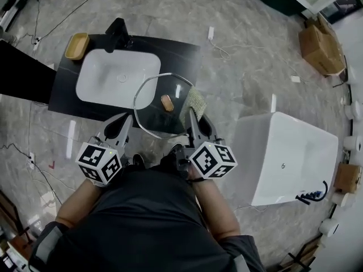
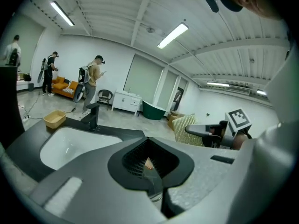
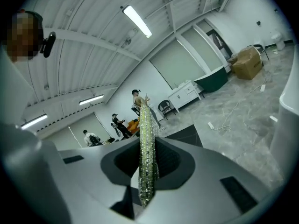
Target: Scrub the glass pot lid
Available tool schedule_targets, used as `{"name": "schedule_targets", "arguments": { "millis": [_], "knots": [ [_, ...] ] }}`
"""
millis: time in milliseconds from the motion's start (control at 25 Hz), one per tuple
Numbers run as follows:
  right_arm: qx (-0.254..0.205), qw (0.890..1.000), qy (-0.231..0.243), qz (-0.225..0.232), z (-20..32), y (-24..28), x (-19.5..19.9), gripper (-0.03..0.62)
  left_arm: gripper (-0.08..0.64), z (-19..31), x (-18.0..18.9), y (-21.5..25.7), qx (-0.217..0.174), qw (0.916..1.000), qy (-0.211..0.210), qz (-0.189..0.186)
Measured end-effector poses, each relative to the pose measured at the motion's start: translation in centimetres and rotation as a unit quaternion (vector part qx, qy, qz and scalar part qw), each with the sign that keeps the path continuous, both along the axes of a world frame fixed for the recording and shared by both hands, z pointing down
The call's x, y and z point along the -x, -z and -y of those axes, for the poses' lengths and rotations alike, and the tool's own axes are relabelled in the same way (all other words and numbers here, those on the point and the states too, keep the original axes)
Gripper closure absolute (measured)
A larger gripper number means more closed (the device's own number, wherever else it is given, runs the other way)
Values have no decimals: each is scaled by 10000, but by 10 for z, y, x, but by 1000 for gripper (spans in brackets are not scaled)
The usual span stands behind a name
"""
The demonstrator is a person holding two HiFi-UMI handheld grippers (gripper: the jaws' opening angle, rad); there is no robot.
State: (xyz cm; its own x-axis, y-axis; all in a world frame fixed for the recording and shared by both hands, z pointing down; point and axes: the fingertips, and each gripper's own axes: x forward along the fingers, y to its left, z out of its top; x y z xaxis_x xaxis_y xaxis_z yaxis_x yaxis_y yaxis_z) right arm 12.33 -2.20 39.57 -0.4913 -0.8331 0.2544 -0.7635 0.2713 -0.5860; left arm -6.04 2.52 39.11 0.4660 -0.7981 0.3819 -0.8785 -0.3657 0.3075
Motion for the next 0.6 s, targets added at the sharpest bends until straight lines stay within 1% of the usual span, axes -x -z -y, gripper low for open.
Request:
{"name": "schedule_targets", "arguments": {
  "millis": [120, 240, 360, 480, 520, 600],
  "knots": [
    [477, 9983, 256, 223, 42, -32, -17, 526, 560, 17, -6, 1, 76, 9995, 266, 138],
    [989, 9917, 623, 545, 78, -65, -16, 526, 560, 25, -7, -7, 229, 9984, 472, 231],
    [1343, 9833, 974, 742, 109, -89, 5, 526, 560, 32, 2, -17, 381, 9969, 647, 228],
    [1689, 9752, 1145, 860, 134, -115, 32, 526, 560, 39, 17, -28, 511, 9961, 704, 148],
    [1850, 9707, 1206, 943, 141, -125, 43, 526, 560, 43, 23, -33, 546, 9960, 701, 109],
    [2306, 9575, 1302, 1144, 152, -148, 66, 526, 560, 53, 35, -38, 618, 9958, 676, 3]
  ]
}}
